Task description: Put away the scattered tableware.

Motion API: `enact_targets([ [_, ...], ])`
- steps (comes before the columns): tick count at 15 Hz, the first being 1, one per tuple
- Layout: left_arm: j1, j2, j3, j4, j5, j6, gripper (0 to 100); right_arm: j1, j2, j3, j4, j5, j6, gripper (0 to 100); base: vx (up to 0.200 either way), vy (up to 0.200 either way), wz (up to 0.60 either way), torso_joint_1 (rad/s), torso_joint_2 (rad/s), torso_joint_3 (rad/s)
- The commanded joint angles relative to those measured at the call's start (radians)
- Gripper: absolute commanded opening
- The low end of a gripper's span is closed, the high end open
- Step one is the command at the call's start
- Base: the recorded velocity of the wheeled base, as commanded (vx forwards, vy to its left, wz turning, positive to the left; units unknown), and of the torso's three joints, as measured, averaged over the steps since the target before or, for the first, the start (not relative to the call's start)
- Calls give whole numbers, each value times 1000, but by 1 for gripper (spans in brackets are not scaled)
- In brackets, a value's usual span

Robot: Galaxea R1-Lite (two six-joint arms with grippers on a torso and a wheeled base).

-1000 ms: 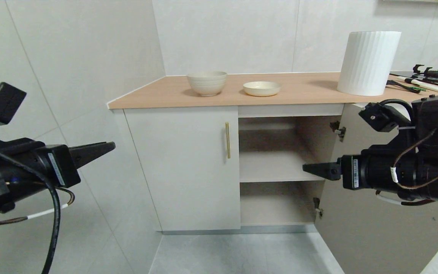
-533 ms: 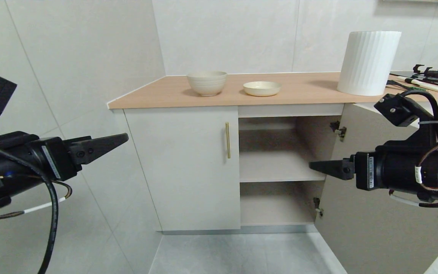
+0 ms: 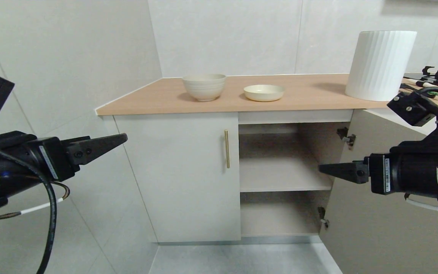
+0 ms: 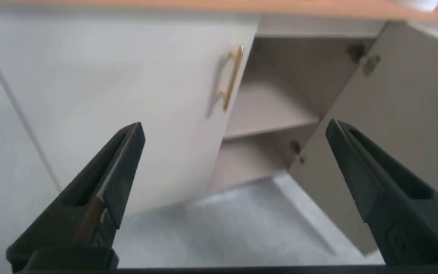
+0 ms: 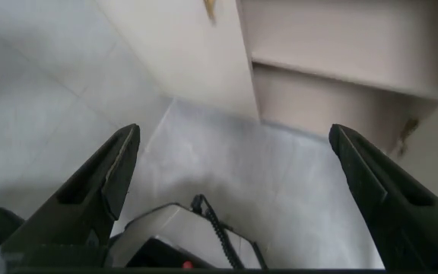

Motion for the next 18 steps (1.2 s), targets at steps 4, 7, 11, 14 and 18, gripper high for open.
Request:
enact_targets([
  [4, 0, 14, 0, 0, 0, -5, 100, 2, -9, -4, 5, 1, 0, 100, 200, 0, 0, -1, 2, 2],
  [7, 0, 19, 2, 0, 0, -5, 100, 2, -12, -3, 5, 1, 2, 100, 200, 0, 0, 2, 2, -2],
  [11, 0, 17, 3, -4, 0, -5, 100, 1, -39, 17, -1, 1, 2, 100, 50, 0, 0, 1, -1, 1],
  [14, 0, 17, 3, -4, 0, -5, 100, -1, -44, 26, -2, 10, -3, 100, 0, 0, 0, 0, 0, 0],
  [18, 0, 19, 3, -4, 0, -6, 100, -2, -29, 28, -19, 9, -4, 100, 0, 0, 0, 0, 0, 0],
])
